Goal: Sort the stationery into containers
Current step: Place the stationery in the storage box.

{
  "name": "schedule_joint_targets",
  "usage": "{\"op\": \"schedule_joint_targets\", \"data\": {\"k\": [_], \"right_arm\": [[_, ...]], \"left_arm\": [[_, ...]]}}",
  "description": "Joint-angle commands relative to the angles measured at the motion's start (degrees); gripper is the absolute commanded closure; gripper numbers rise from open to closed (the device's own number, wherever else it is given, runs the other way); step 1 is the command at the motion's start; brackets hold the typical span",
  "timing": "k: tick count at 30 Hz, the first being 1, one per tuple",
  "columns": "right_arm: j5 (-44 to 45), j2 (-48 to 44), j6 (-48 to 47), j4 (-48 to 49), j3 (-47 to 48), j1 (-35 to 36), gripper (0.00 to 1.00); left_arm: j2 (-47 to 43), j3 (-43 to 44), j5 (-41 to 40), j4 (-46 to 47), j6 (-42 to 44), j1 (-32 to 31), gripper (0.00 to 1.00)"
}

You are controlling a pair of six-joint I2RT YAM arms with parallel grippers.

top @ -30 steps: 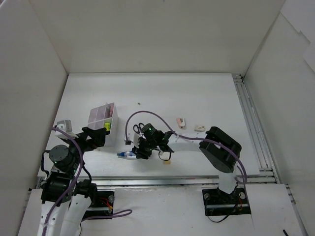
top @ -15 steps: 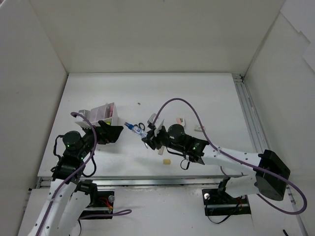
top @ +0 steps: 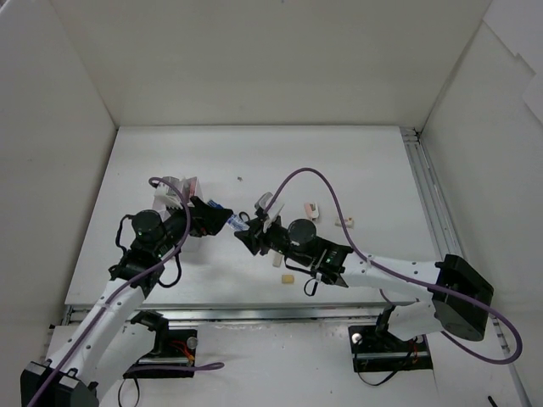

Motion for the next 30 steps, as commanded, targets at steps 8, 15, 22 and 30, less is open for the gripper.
{"op": "schedule_joint_targets", "data": {"k": [8,15,22,30], "right_arm": [[2.02,0.28,-1.48,12.21,2.80,1.03,1.00],[6.15,2.75,-2.62,12.30,5.00,1.03,0.96],[10.45,0.20,-2.63,12.21,3.86,1.12,0.14],[18.80,-7.26,-0.78,12.04,-3.95,0.33,0.02]], "left_arm": [[2.24,2.74,5.82,12.74,-0.42,-1.92,0.59],[2.60,2.92,9.44,14.78,-1.04,-2.45,1.00],[-1.62,6.87,-3.90,5.38,6.77,-2.45,1.00],[1.18,16.10,-30.02,-3.96,21.11,3.60,1.00]]}}
